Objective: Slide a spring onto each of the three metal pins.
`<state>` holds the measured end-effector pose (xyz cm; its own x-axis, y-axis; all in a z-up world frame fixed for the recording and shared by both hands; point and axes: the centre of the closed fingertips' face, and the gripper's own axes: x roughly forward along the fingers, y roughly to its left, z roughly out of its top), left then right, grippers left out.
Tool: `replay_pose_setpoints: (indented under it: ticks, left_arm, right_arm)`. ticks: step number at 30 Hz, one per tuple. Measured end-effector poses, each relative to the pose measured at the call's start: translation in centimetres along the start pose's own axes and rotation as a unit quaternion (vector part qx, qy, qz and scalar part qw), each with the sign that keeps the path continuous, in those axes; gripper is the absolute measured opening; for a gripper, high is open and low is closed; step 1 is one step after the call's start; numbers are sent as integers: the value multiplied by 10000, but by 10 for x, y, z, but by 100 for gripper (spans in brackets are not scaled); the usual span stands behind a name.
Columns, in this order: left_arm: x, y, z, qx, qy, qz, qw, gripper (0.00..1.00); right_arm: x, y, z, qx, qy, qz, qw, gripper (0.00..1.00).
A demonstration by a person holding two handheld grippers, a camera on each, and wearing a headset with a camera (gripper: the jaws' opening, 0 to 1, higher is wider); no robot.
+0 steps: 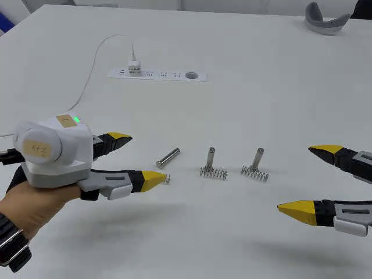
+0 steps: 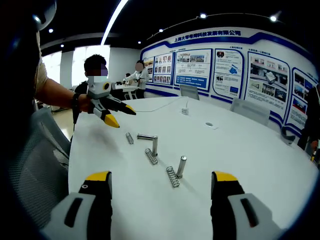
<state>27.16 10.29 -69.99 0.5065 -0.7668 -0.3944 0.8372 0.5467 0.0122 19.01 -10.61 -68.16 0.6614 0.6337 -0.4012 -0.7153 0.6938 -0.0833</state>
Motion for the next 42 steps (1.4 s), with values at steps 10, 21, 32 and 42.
replay_pose_setpoints:
  ticks: [10, 21, 32, 42]
  left_arm:
    - [20, 6, 6, 2, 174, -71, 9998, 55]
    - [40, 12, 4, 102, 490, -76, 9987, 47]
    - [57, 15, -3, 128, 828, -71, 9965, 40]
    - [70, 17, -8, 143, 1159, -55, 9931, 33]
  right_arm:
    - [0, 1, -2, 32, 15, -6, 10000, 83]
    - [1, 1, -4, 67, 50, 5, 10000, 83]
    - [2, 2, -6, 104, 75, 17, 9999, 83]
    - [3, 2, -9, 128, 100, 20, 9999, 83]
